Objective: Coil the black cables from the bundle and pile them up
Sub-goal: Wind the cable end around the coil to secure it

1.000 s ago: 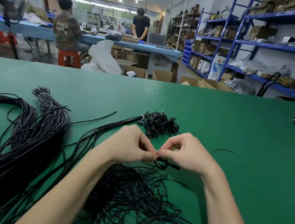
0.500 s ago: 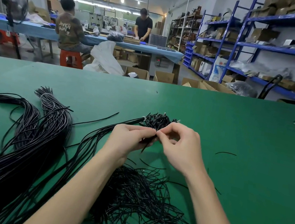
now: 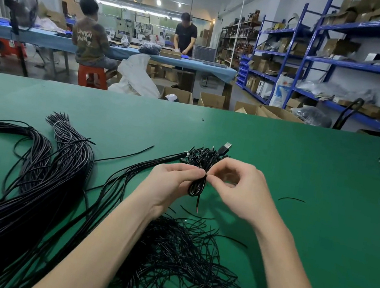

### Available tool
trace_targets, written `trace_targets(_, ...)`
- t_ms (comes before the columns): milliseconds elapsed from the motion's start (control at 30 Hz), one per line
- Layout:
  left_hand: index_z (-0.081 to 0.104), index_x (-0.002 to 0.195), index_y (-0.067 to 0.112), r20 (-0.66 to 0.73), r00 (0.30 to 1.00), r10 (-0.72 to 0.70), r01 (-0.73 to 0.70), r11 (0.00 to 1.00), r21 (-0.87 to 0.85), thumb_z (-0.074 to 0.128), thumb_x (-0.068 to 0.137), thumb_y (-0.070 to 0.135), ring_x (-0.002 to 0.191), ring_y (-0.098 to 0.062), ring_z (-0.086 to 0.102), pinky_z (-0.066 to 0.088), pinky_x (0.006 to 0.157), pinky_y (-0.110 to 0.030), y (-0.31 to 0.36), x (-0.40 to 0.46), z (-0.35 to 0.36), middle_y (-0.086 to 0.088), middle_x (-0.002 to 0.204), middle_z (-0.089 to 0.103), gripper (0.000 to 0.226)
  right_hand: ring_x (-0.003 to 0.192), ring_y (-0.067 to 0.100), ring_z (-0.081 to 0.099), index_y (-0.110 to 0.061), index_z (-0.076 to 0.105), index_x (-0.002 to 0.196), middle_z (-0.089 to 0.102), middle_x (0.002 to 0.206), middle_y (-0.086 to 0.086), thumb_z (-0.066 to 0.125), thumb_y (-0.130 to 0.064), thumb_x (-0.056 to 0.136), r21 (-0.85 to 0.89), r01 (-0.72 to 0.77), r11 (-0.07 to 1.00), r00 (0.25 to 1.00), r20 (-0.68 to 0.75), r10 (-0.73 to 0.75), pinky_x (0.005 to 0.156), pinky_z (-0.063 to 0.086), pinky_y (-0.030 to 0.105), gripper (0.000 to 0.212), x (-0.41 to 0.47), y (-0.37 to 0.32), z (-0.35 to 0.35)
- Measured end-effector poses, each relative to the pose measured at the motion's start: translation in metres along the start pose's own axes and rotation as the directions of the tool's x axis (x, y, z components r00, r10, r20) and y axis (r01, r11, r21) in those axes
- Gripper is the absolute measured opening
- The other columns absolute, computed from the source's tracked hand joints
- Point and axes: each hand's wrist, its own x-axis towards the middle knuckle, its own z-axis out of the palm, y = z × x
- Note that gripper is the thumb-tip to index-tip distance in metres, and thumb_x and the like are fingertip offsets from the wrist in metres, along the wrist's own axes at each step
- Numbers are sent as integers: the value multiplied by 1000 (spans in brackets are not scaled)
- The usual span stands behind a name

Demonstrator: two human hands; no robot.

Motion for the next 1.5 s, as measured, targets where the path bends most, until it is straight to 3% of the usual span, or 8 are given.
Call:
trace_targets(267, 75, 82, 5, -45, 987, 153, -151, 987, 59, 74, 85, 4, 70, -13, 69, 57, 67, -20, -4, -2, 6, -11, 80, 74, 4, 71, 1, 66, -30, 74, 68, 71, 63, -14, 83, -29, 81, -157, -63, 986, 994, -100, 47, 70, 53, 17, 16, 2, -18, -2)
trace_targets(433, 75, 89, 4, 32, 988, 149, -150, 988, 40, 70, 89, 3, 80, -14, 69, 58, 75, -21, -2, -3, 5, -12, 90, 75, 6, 67, -5, 64, -32, 73, 66, 69, 61, -18, 83, -27, 82, -124, -76, 989, 986, -160, 56, 63, 48, 7, 20, 2, -16, 0)
trace_targets(633, 79, 86, 15, 27, 972, 234, -235, 958, 164, 75, 83, 1, 90, -18, 68, 53, 94, -34, -3, -6, 8, -10, 92, 76, 15, 69, -1, 64, -30, 67, 72, 68, 68, -14, 73, -21, 89, -183, -16, 983, 983, -184, -18, 60, 53, 16, 20, 3, -10, 5)
trace_targets(833, 82, 72, 13, 132, 991, -23, 44, 986, -161, 75, 68, 5, 77, -15, 73, 60, 72, -22, 6, -4, -2, -10, 87, 76, 11, 79, 1, 64, -22, 70, 86, 68, 81, -13, 72, -10, 90, -70, 239, 969, 963, -115, -246, 67, 47, 6, 14, -2, -2, 4)
trace_targets(967, 82, 76, 18, 184, 966, -184, 200, 977, -74, 80, 67, 18, 66, -11, 68, 56, 63, -19, 9, -6, -9, -3, 87, 75, 9, 83, 6, 67, -26, 69, 88, 69, 83, -16, 73, -11, 91, -3, 273, 962, 960, -71, -273, 72, 49, 9, 15, -4, 1, 1)
trace_targets(1167, 80, 79, 5, 279, 926, -254, 308, 936, -171, 78, 70, 11, 72, -15, 68, 58, 81, -26, 10, -4, -15, -10, 84, 73, 11, 80, 9, 67, -20, 70, 86, 69, 82, -14, 72, -10, 88, 33, 304, 952, 951, -73, -301, 70, 51, 12, 10, -5, -2, 2)
trace_targets(1400, 80, 79, 10, 239, 960, -146, 180, 976, -125, 74, 71, 11, 78, -14, 67, 58, 75, -22, 10, -2, -10, -8, 88, 73, 10, 77, 5, 68, -21, 74, 84, 70, 78, -15, 75, -7, 85, -25, 308, 951, 944, -114, -309, 63, 52, 9, 14, -4, -8, 0)
trace_targets(1500, 76, 103, 5, 215, 974, -78, 101, 990, -99, 76, 70, 13, 94, -20, 60, 54, 85, -26, 9, -1, -9, -12, 104, 66, 34, 74, 5, 68, -20, 75, 82, 70, 75, -15, 76, -7, 85, -42, 293, 955, 945, -140, -296, 60, 50, 8, 13, -4, -12, -1)
